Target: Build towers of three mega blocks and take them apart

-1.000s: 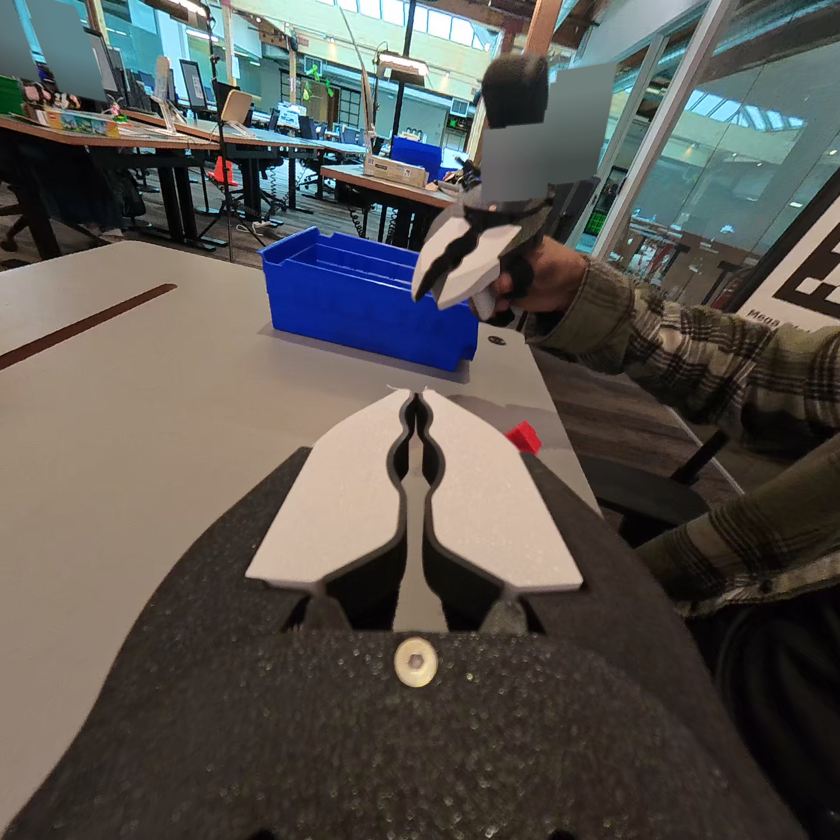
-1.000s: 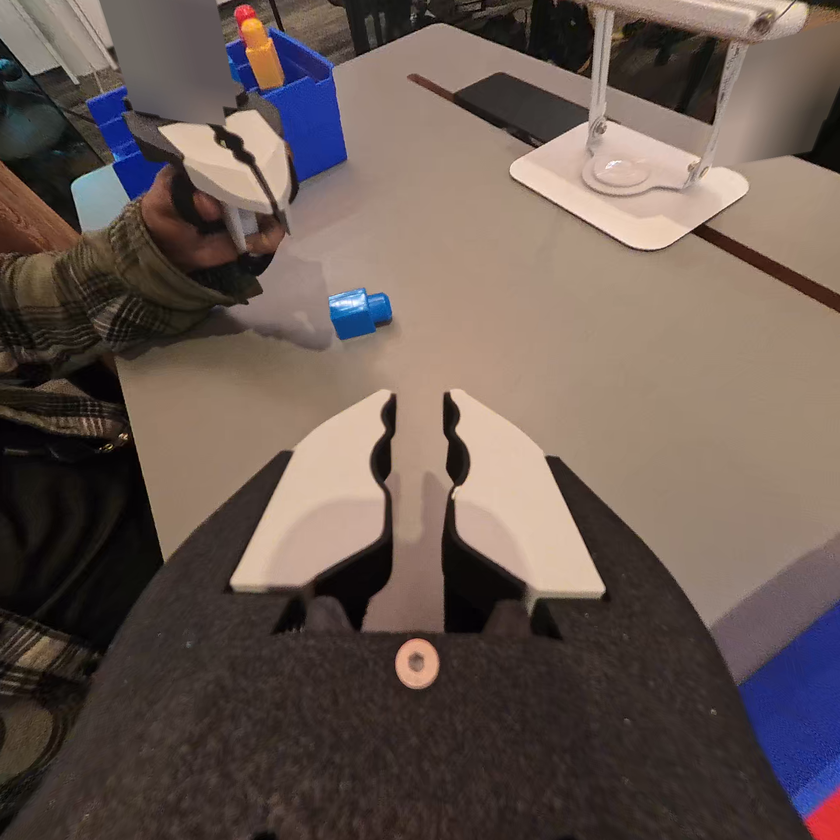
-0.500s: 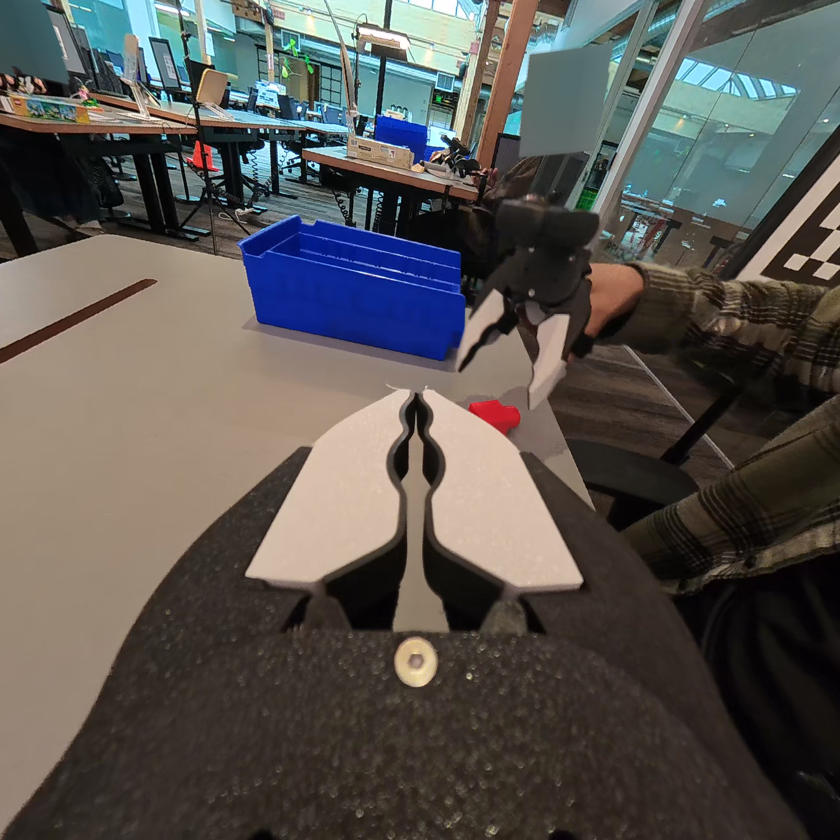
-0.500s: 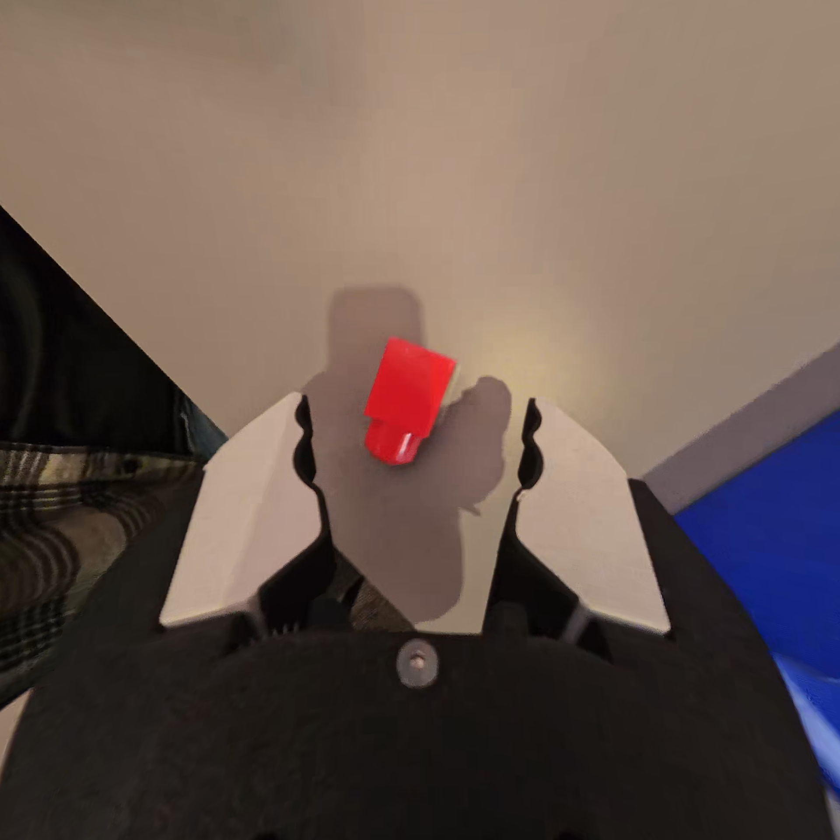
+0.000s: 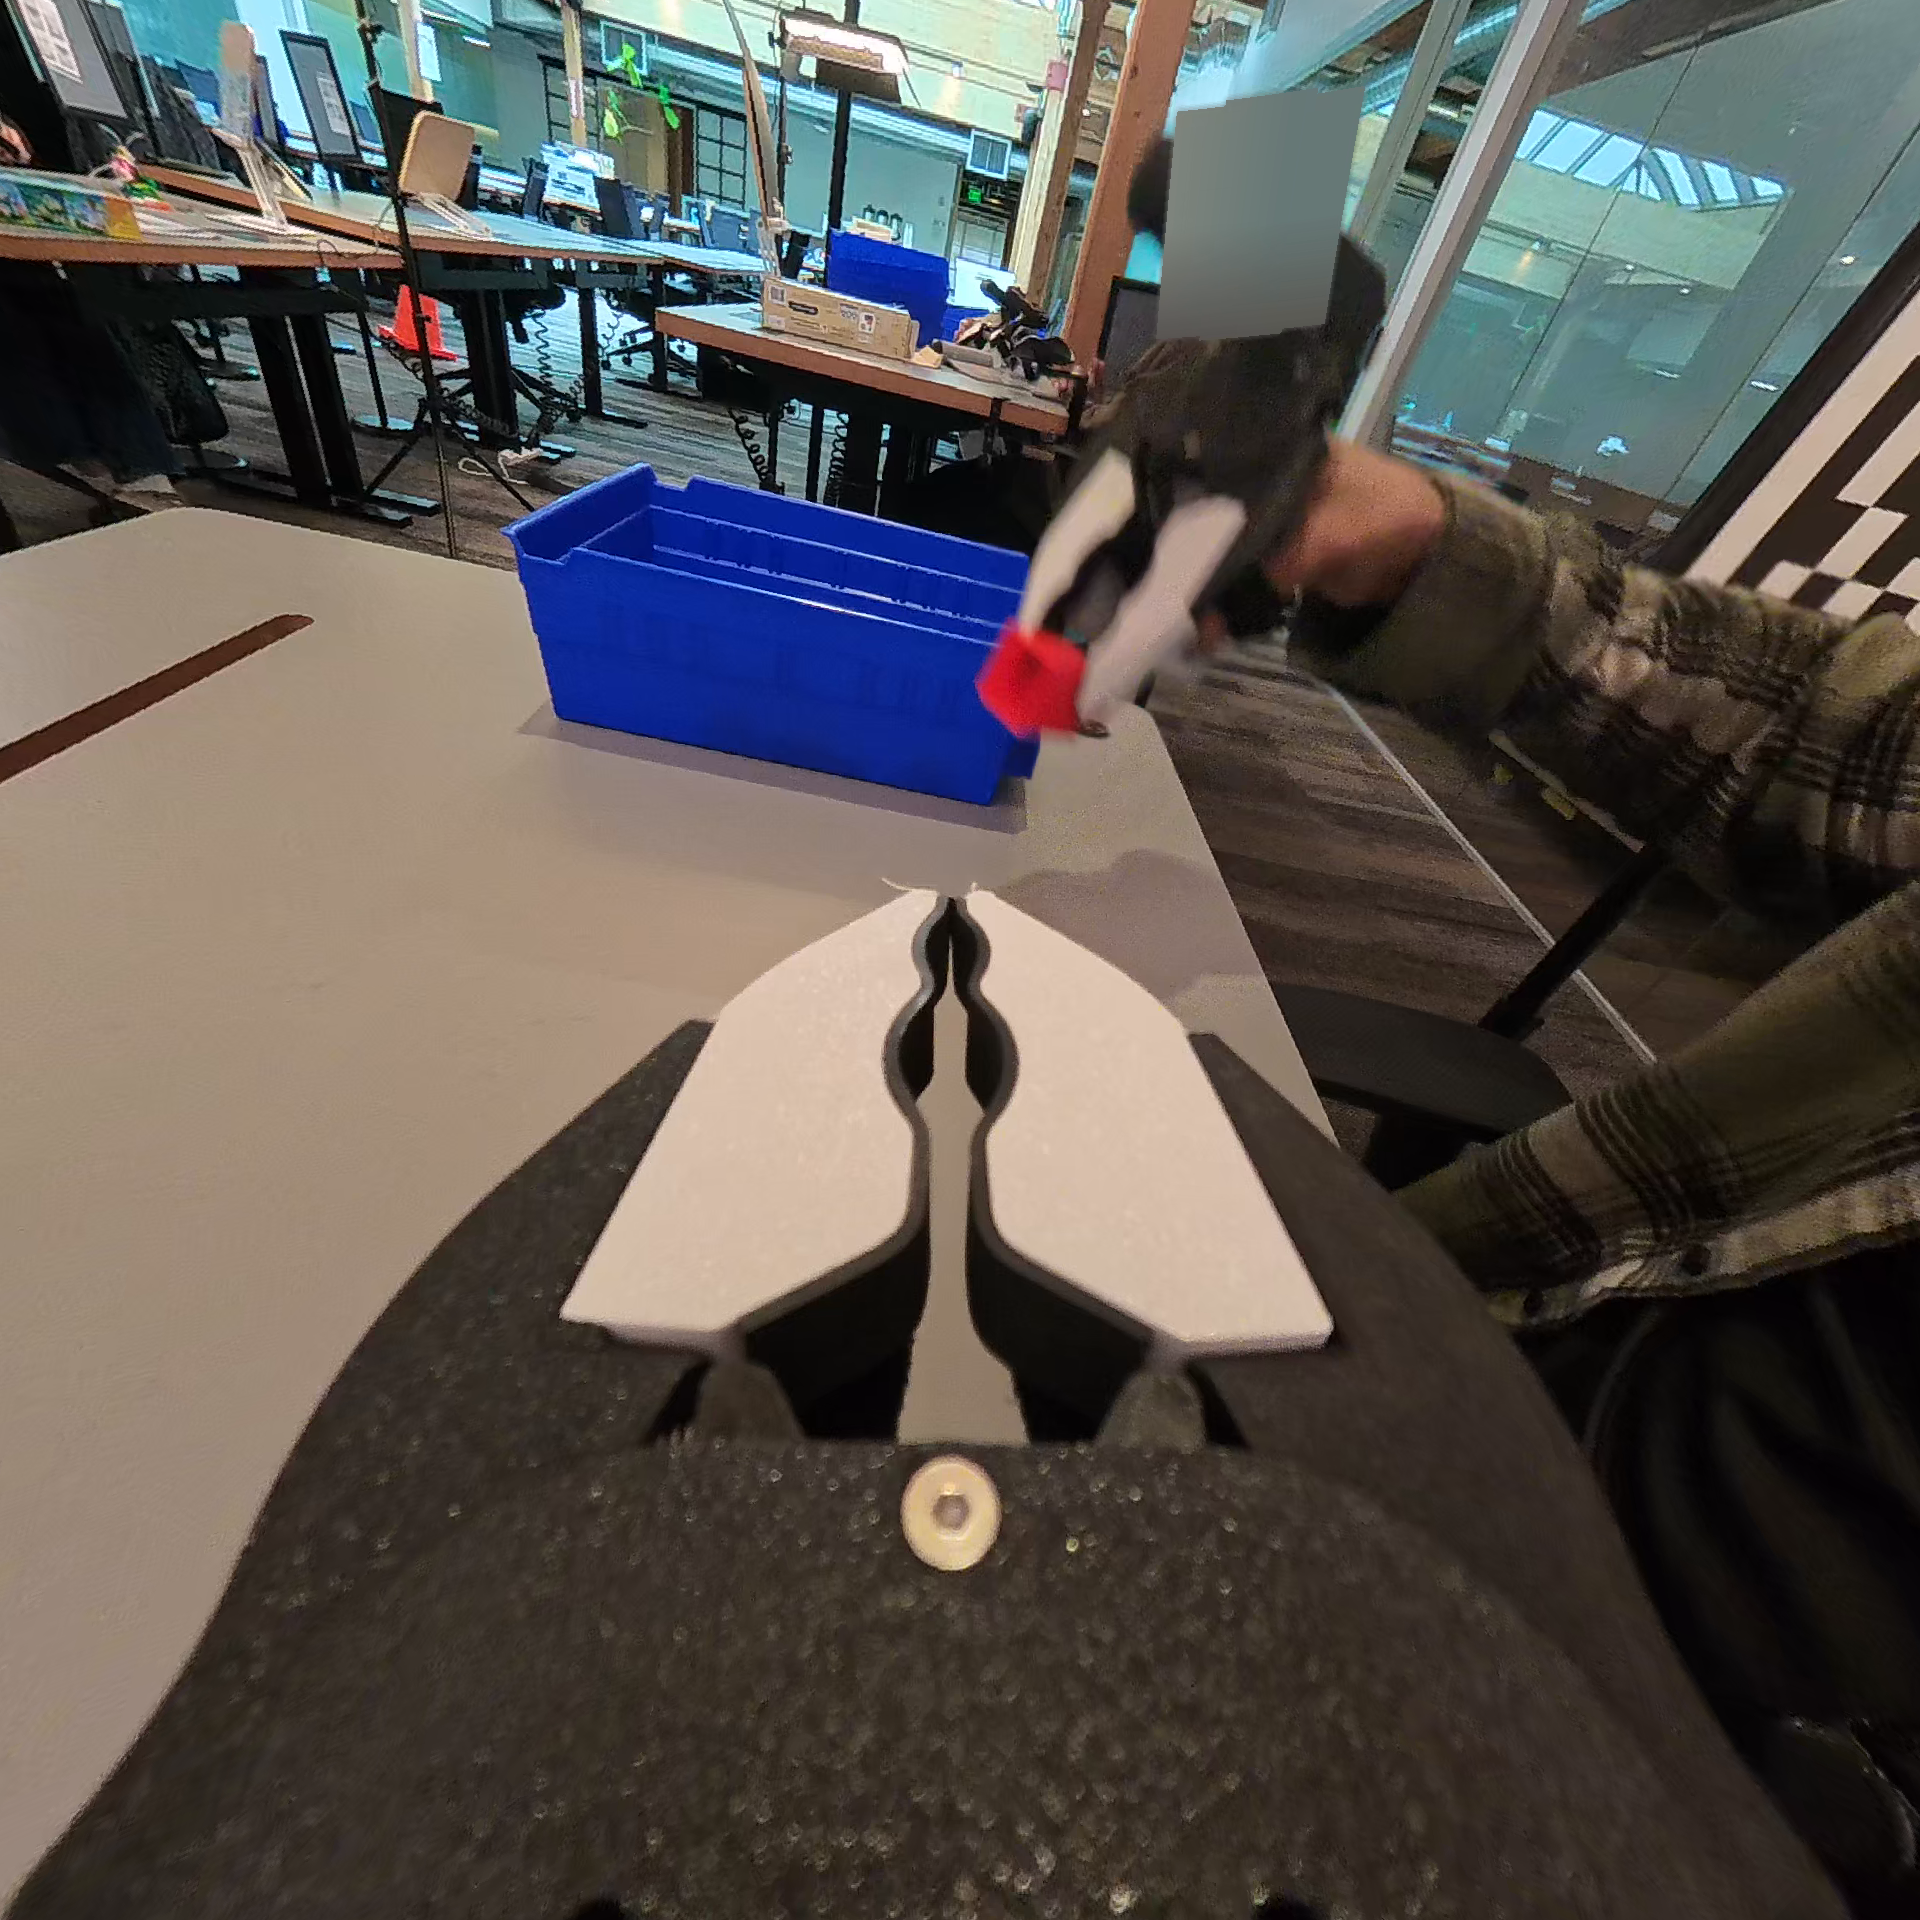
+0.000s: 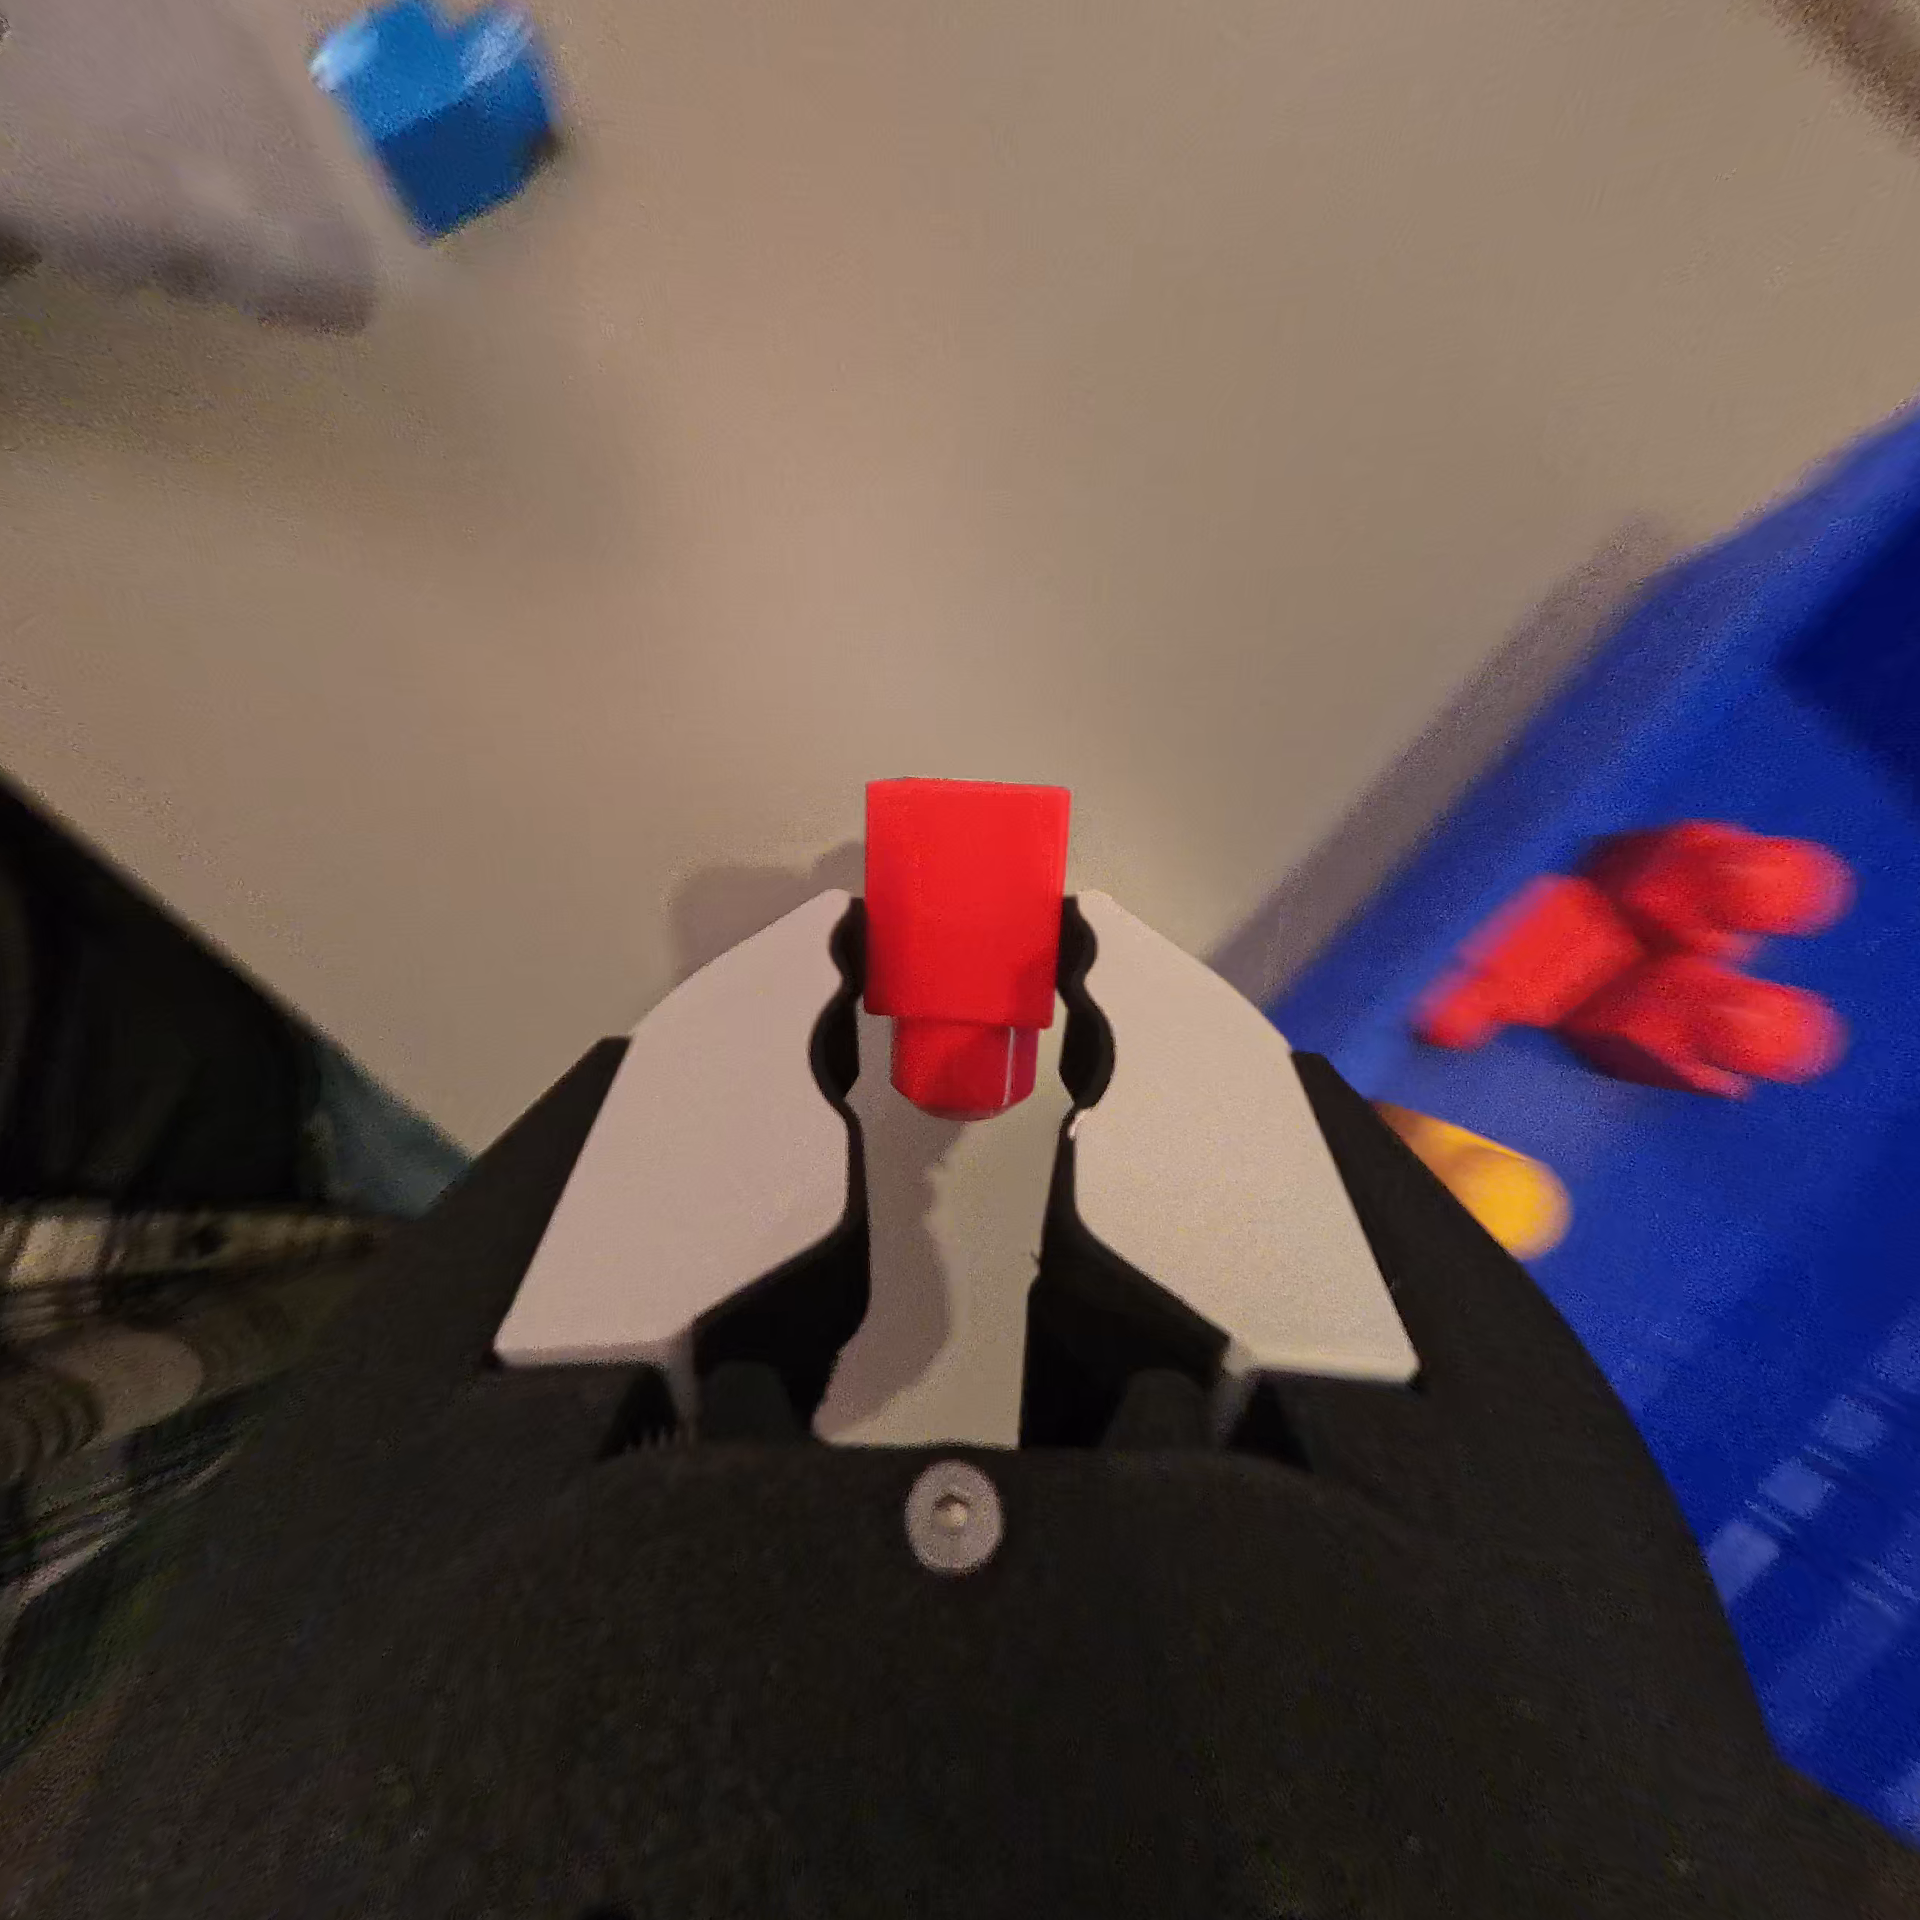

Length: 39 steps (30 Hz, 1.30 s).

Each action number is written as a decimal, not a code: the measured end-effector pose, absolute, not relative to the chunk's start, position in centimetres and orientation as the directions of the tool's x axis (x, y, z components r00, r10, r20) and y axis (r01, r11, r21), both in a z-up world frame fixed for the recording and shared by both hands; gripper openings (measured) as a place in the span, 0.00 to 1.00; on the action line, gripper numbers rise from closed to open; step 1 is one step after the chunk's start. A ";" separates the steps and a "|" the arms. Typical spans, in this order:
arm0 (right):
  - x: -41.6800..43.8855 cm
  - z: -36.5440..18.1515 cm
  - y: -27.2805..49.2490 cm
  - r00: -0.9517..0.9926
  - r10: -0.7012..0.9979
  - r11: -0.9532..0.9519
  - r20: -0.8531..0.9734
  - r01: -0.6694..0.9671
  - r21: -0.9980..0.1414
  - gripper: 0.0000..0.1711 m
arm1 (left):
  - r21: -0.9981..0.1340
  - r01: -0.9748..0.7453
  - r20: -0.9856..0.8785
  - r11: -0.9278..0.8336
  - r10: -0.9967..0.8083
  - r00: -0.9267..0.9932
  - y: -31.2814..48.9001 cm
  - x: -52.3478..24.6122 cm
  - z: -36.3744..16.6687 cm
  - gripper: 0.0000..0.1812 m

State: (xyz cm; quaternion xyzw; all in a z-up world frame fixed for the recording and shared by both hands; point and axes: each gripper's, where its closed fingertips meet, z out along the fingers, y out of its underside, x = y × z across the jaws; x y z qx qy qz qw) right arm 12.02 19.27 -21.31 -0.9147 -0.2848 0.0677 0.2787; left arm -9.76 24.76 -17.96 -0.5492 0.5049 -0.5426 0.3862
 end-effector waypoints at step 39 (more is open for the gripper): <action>-15.0 -30.0 28.2 -0.528 0.845 0.531 0.086 0.811 -0.247 0.52 | -0.957 -0.230 0.082 -0.179 -0.922 0.377 19.4 -26.8 -16.9 0.53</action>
